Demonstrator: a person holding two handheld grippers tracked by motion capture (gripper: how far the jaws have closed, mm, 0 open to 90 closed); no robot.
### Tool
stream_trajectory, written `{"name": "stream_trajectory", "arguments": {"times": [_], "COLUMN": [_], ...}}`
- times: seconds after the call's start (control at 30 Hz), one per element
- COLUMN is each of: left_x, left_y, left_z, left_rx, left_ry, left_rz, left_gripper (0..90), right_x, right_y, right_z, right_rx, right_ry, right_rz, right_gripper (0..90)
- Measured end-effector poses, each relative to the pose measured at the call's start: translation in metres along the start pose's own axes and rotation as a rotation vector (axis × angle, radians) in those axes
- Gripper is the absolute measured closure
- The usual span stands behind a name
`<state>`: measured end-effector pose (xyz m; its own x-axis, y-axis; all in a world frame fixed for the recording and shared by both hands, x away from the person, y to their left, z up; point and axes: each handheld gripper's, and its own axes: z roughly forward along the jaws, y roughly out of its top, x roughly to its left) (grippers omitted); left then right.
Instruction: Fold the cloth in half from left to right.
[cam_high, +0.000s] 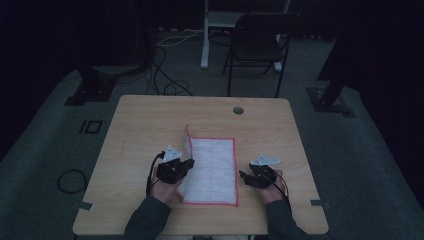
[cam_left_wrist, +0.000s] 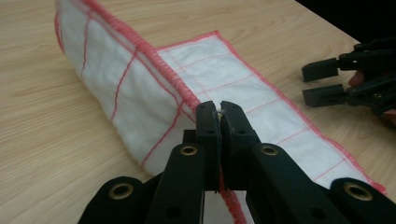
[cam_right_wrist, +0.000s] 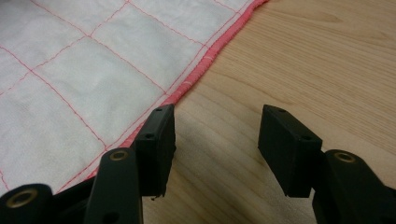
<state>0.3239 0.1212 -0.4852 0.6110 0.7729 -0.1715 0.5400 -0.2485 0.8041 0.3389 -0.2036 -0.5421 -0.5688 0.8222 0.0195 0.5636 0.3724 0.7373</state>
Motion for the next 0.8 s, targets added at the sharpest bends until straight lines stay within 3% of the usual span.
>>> {"name": "stream_trajectory", "arguments": {"times": [0.43, 0.8], "left_x": [-0.027, -0.055], "left_y": [0.001, 0.018], "left_z": [0.043, 0.058], "left_rx": [0.072, 0.067], "left_ry": [-0.051, -0.093], "left_rz": [0.033, 0.064], "left_gripper": [87.7, 87.7], "right_x": [0.000, 0.000], "right_y": [0.000, 0.001], "right_z": [-0.001, 0.000], "right_rx": [-0.002, -0.003], "right_ry": [0.001, 0.002], "right_rz": [0.003, 0.004], "right_gripper": [46.2, 46.1]}}
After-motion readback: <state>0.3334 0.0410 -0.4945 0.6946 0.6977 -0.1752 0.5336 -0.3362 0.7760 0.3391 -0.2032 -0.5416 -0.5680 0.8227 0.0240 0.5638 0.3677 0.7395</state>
